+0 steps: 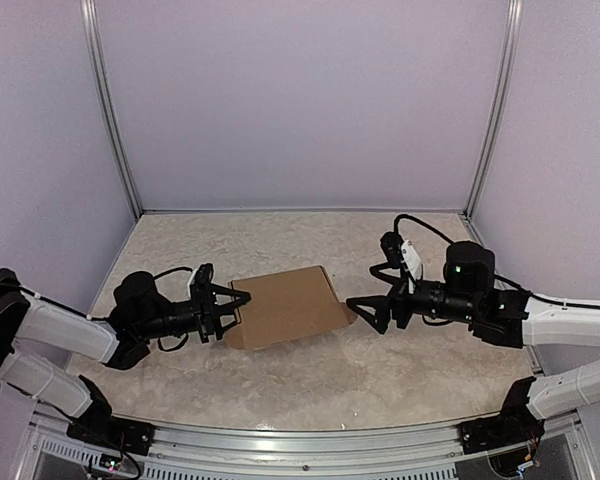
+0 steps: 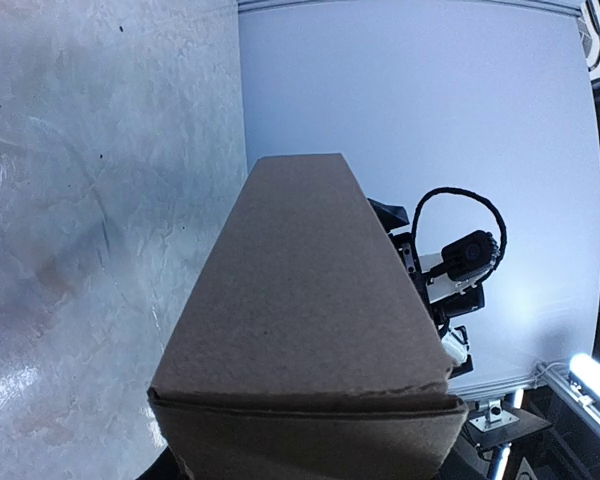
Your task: Fold the paper box
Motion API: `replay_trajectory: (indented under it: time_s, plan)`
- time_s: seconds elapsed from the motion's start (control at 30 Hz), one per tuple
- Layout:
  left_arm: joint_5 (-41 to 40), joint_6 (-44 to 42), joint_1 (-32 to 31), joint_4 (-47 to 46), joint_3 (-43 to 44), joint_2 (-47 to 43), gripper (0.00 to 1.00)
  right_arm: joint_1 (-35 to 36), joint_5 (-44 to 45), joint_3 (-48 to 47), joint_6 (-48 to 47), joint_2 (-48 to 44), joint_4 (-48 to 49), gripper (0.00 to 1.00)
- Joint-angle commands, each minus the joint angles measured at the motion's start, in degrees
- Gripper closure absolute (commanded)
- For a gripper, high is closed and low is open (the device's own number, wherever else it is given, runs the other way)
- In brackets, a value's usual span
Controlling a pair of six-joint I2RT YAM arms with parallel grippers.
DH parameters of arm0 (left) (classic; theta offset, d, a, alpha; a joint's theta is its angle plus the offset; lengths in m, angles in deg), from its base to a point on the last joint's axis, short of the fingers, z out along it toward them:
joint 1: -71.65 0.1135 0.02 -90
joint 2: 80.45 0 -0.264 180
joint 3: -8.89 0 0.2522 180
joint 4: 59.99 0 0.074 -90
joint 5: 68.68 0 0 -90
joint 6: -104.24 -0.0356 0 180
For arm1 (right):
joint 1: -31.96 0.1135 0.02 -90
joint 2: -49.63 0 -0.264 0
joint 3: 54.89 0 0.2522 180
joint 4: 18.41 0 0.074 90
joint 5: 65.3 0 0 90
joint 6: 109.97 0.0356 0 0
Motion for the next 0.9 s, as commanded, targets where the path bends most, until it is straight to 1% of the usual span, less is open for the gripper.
replay_trajectory:
  time_s: [0.0,0.13,0.23,0.3,0.33,0.4,0.47,0.53,0.57,0.63,0.77,0.87]
  plan:
    - [7.64,-2.61,3.25,7.23,-1.01,-7.37,0.65,0.01,-8.53,1.54,-14.45,-4.1,3.43,0.0]
    - [12.7,-3.11,7.48,13.11,-1.73,-16.15,0.65,0.05,-14.17,0.68,-22.26,-6.13,2.0,0.0]
    - [17.44,-2.99,10.87,16.64,-2.11,-22.2,0.65,0.27,-15.82,-0.7,-28.27,-6.83,0.06,0.0]
    - [20.81,-3.42,12.64,19.41,-1.95,-25.49,0.65,1.63,-16.3,0.49,-33.74,-8.45,1.7,0.0]
    - [21.94,-3.64,13.14,21.15,-1.87,-27.45,0.65,3.09,-14.46,1.12,-36.65,-9.25,2.85,0.0]
    - [23.76,-4.09,13.76,23.62,-1.86,-29.99,0.65,6.6,-9.25,0.21,-42.9,-9.47,1.51,0.0]
    - [25.03,-4.11,14.17,25.84,-1.77,-32.25,0.65,10.74,-2.14,-1.61,-49.2,-8.17,-1.05,0.0]
    - [26.3,-3.69,14.37,26.75,-1.77,-33.51,0.65,14.63,5.62,-2.53,-56.0,-6.63,-1.16,0.0]
    - [26.93,-3.28,14.46,26.96,-1.85,-34.01,0.65,16.48,9.72,-2.62,-59.78,-5.89,-0.26,0.0]
    - [28.68,-2.36,14.51,26.82,-2.01,-34.34,0.65,18.87,15.13,-2.29,-66.46,-4.73,2.47,0.0]
    - [31.11,-0.64,14.47,25.05,-2.14,-34.53,0.65,23.93,22.19,-1.77,-78.09,-2.21,6.97,0.0]
    - [32.49,0.47,14.51,25.05,-1.63,-35.02,0.66,27.63,26.28,0.07,-87.7,0.06,13.58,0.0]
